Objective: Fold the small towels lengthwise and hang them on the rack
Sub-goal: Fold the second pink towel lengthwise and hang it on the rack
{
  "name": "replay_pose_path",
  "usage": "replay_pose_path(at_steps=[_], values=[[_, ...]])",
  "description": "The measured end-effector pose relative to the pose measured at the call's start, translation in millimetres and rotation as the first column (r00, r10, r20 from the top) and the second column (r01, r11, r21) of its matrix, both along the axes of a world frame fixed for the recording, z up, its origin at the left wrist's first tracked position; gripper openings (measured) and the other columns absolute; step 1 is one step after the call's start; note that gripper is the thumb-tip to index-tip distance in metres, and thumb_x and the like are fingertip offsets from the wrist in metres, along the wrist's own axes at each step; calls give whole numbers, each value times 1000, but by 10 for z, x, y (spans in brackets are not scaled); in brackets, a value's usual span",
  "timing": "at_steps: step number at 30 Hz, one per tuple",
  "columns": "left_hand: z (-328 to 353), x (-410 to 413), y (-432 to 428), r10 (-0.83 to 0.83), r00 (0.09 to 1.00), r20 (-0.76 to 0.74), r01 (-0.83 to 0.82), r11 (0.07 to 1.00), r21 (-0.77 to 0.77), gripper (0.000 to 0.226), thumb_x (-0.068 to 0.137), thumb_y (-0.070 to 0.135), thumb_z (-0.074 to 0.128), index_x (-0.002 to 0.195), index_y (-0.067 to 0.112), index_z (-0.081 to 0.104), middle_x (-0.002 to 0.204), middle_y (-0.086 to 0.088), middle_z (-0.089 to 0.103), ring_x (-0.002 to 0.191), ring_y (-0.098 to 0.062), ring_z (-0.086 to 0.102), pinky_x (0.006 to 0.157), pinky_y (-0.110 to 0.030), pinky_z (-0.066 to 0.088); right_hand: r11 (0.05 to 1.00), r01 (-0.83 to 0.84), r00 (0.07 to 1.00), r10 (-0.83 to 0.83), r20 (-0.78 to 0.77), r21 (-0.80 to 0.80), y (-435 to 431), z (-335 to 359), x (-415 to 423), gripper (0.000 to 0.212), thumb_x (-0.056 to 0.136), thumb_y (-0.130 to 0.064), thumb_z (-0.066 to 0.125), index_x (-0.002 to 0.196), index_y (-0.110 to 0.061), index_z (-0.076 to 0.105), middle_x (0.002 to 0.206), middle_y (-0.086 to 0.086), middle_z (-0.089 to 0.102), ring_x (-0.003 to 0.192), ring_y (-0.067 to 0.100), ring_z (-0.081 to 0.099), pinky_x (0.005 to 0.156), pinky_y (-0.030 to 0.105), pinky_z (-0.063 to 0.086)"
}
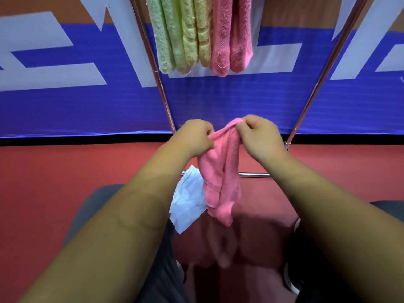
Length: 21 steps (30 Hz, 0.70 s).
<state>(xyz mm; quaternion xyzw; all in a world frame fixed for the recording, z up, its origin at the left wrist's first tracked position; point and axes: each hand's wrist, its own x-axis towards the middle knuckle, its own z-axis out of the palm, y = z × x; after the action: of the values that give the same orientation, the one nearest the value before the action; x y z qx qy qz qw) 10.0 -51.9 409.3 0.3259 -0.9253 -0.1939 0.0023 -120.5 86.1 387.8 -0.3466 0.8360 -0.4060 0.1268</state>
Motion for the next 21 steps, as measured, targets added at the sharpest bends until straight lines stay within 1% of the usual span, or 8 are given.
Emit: replay_pose_path(at_steps=[3, 5, 8, 10, 12, 15, 18, 21], values=[[-39, 30, -117, 36, 997, 65, -36, 999, -9, 20, 89, 29, 82, 81, 20, 66, 87, -2, 62, 94, -29, 63, 70, -31, 36, 995, 85, 993, -80, 82, -56, -17, 41, -47, 35, 105, -35, 53, 85, -8, 65, 85, 7, 72, 90, 31, 67, 85, 43, 55], [-31, 9, -153, 31, 999, -30, -29, 997, 75, 30, 88, 32, 85, 74, 20, 61, 80, -1, 60, 82, -25, 57, 65, -34, 33, 998, 63, 991, -65, 117, 18, -19, -16, -57, 30, 101, -33, 57, 83, -12, 66, 84, 6, 74, 91, 32, 71, 88, 45, 58], [38, -50, -84, -11, 976, -215, 59, 974, 220, 22, 88, 30, 85, 82, 14, 72, 79, -4, 66, 70, -16, 53, 63, -33, 39, 995, -2, 989, -13, 147, 96, -4, -100, -21, 7, 93, -25, 69, 93, -19, 73, 83, -2, 75, 91, 24, 72, 85, 37, 57], [51, -84, -25, -37, 968, -248, 93, 972, 218, 12, 89, 29, 85, 89, 19, 77, 83, 1, 71, 73, -14, 59, 66, -31, 44, 995, -67, 977, 50, 208, 73, 3, -117, 5, 16, 91, -20, 72, 105, -26, 75, 83, -6, 75, 88, 18, 72, 79, 32, 53], [37, -112, -4, -28, 966, -257, 86, 972, 218, 12, 87, 29, 86, 92, 20, 79, 86, 0, 74, 78, -16, 63, 70, -34, 49, 991, -125, 963, 111, 245, 40, -6, -115, 15, 16, 92, -19, 72, 105, -29, 76, 87, -6, 77, 84, 12, 69, 75, 30, 51], [24, -128, -52, 13, 967, -255, 46, 973, 224, 14, 86, 30, 87, 91, 21, 79, 85, 1, 74, 77, -14, 63, 72, -35, 52, 990, -136, 972, 126, 197, 42, -32, -104, 0, 7, 96, -25, 71, 96, -21, 77, 85, -8, 75, 75, 7, 62, 71, 30, 46], [46, -115, -134, 63, 976, -207, -21, 980, 197, 18, 82, 30, 91, 87, 20, 77, 84, 4, 74, 75, -13, 63, 70, -31, 50, 998, -48, 988, 42, 151, 36, -31, -88, -45, 17, 100, -30, 64, 92, -18, 74, 89, -5, 76, 86, 17, 66, 79, 35, 50], [40, -82, -235, 164, 981, -107, -144, 974, 174, 17, 82, 27, 91, 86, 19, 77, 86, 1, 75, 76, -16, 65, 68, -28, 50, 999, 50, 988, -53, 146, 19, -31, -75, -89, 21, 105, -29, 55, 98, -17, 71, 95, -4, 73, 93, 20, 63, 80, 34, 45]])
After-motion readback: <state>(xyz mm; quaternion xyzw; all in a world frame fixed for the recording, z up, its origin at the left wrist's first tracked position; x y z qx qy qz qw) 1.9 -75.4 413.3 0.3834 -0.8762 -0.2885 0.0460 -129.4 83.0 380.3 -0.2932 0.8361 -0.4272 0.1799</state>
